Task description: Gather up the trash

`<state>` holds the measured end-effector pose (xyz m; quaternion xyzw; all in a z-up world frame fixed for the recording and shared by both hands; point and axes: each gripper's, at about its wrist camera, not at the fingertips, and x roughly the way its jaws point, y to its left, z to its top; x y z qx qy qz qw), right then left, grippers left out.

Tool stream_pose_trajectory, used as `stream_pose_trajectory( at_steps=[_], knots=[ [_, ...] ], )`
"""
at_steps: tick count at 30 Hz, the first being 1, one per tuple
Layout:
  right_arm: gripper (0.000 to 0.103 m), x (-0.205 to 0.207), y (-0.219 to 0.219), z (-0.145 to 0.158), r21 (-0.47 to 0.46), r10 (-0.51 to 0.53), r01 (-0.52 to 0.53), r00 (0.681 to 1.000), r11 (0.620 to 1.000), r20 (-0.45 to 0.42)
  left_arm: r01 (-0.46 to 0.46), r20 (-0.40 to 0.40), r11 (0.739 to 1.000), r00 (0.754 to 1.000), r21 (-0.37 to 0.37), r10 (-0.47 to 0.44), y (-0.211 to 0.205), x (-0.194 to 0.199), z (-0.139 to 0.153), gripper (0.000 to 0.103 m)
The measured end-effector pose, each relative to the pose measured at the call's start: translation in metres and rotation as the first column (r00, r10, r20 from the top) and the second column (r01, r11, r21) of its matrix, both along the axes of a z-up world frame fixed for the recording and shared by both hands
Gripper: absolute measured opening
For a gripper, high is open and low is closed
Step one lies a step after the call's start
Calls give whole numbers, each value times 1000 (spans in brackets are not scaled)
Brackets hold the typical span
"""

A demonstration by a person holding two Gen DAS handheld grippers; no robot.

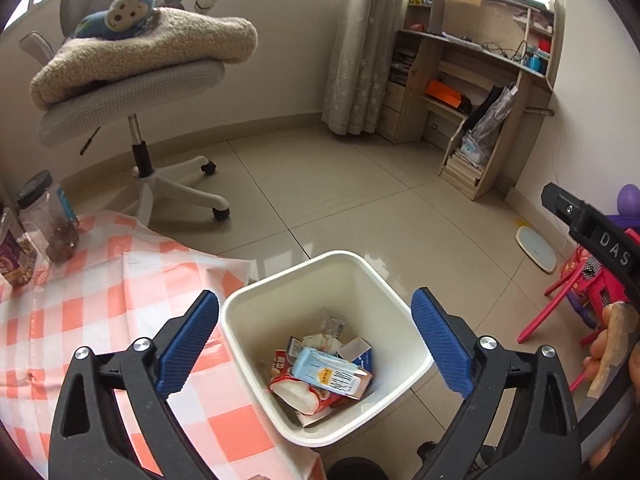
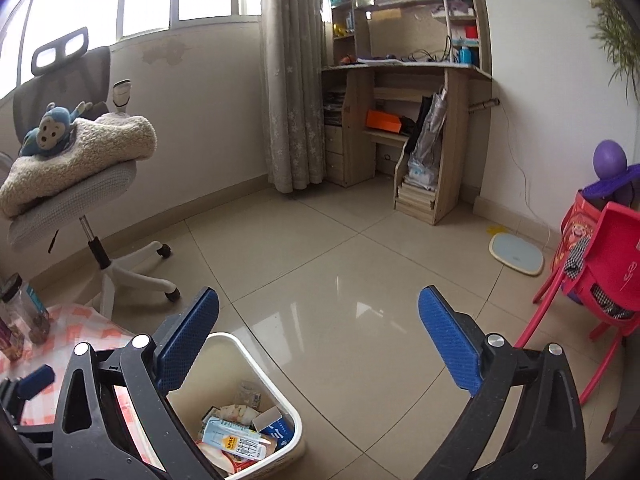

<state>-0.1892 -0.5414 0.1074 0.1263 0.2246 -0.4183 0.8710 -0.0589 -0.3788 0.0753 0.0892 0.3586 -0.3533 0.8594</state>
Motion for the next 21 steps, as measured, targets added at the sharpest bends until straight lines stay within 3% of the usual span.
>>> stream_pose_trajectory(
  at_steps=[4,10,14,21],
  knots=[
    [96,-3,30,7,-12,27,-27,999,1000,40,-84,48,996,995,-20,85,49,-1,12,96],
    [96,-2,93,-5,9,108,-109,993,994,39,-244,162,969,955,-42,248,130,-12,19,96],
    [96,8,141,-15,42,221,-223,975,974,36,-305,157,952,941,8,300,181,-17,16,96],
    [96,27,215,-30,44,358,-358,934,933,21,-416,152,909,900,14,410,258,-29,4,96]
  ],
)
